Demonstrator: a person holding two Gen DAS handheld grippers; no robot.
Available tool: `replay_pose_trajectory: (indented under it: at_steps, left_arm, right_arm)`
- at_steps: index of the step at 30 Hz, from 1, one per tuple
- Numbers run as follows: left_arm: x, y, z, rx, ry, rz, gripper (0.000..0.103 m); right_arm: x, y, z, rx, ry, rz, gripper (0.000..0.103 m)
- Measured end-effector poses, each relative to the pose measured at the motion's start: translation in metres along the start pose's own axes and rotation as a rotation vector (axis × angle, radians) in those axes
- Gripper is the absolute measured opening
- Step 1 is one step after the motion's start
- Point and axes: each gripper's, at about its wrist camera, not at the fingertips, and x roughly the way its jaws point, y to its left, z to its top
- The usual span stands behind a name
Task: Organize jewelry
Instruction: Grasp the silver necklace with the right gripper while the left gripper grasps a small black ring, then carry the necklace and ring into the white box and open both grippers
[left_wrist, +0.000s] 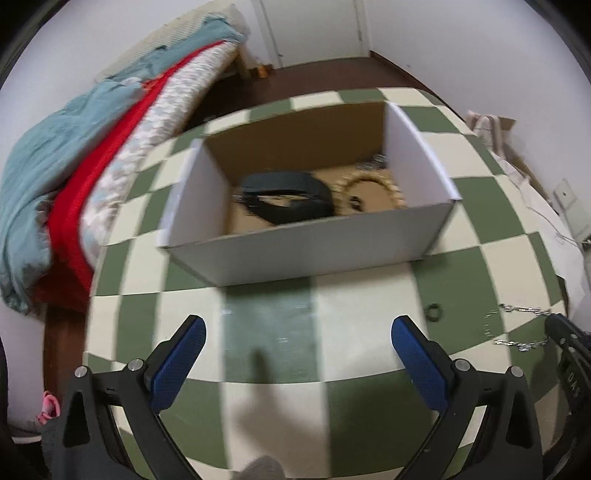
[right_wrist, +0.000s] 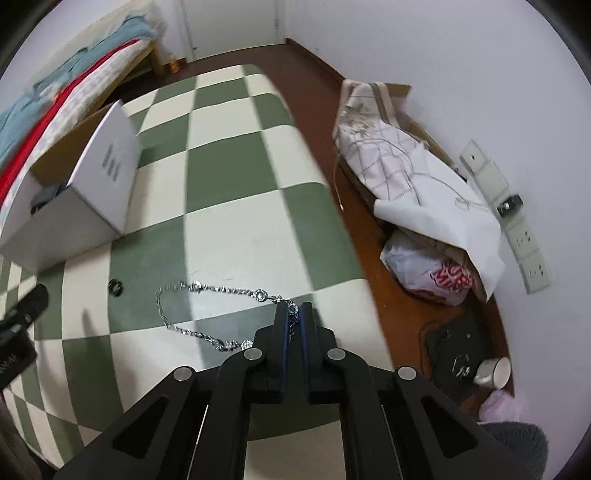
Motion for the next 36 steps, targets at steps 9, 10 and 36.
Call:
replay_pose_trajectory:
  at_steps: [9, 10, 36]
  left_arm:
    - [0.016, -0.045, 0.005, 0.086, 0.024, -0.097, 0.079]
    - [0.019, -0.048, 0.006, 0.089, 0.030, -0.107, 0.069]
    - [-0.041, 0.009, 0.022, 0.007, -0.047, -0.274, 0.009]
  right_arm:
    - [0.001, -0.007, 0.001, 0.031, 0.002, 0.019, 0.006]
    - [0.001, -0.008, 0.002, 0.032, 0.001, 0.020, 0.006]
    - [-0.079, 0.017, 0.034, 0.037, -0.134, 0.210, 0.006]
